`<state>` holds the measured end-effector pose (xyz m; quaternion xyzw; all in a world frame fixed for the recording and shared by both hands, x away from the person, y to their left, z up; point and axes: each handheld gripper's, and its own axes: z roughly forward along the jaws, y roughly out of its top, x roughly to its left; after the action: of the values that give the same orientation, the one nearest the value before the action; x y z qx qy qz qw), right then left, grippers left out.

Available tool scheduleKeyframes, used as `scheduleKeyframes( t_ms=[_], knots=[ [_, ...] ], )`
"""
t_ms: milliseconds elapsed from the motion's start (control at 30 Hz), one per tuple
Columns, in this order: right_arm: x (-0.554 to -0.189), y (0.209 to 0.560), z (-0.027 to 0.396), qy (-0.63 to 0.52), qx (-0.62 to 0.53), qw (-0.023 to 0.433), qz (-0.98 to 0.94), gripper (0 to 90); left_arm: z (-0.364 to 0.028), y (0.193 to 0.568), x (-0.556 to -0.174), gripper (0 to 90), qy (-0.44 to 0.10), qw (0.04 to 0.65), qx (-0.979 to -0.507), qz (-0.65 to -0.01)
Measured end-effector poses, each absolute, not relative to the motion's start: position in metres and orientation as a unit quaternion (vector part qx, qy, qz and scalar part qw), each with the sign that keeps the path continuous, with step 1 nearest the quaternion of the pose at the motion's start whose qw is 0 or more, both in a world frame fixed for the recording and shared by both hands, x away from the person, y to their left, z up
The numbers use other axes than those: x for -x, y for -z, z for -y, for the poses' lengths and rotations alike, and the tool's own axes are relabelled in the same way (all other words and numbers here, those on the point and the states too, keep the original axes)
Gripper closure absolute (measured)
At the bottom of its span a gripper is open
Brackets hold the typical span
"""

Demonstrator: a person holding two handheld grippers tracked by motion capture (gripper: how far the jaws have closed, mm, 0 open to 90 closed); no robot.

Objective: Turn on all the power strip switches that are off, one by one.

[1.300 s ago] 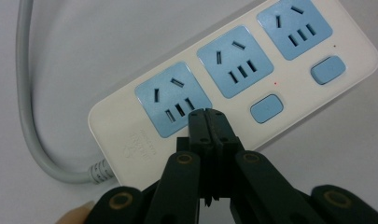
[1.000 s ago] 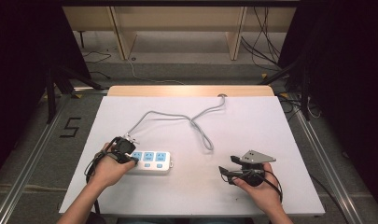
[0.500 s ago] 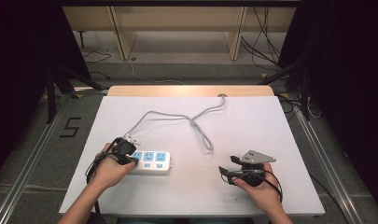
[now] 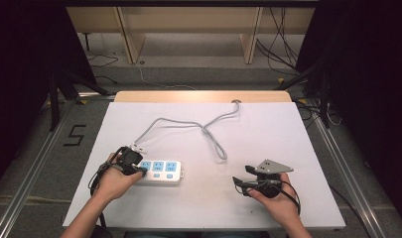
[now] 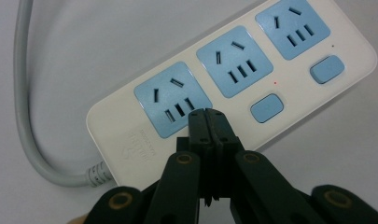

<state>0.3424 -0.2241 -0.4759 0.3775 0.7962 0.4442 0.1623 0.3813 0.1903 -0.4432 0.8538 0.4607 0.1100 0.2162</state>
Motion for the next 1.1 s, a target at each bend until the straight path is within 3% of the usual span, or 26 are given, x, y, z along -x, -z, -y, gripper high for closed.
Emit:
scheduleKeyframes(
  t_ms=[1100],
  knots=[
    [-0.3429, 0.4766, 0.2249, -0.44, -0.378, 0.163, -0.798, 35.3, -0.1924, 0.4341, -0.382, 83.8, -0.124, 0.237, -0.844, -0.465]
  ],
)
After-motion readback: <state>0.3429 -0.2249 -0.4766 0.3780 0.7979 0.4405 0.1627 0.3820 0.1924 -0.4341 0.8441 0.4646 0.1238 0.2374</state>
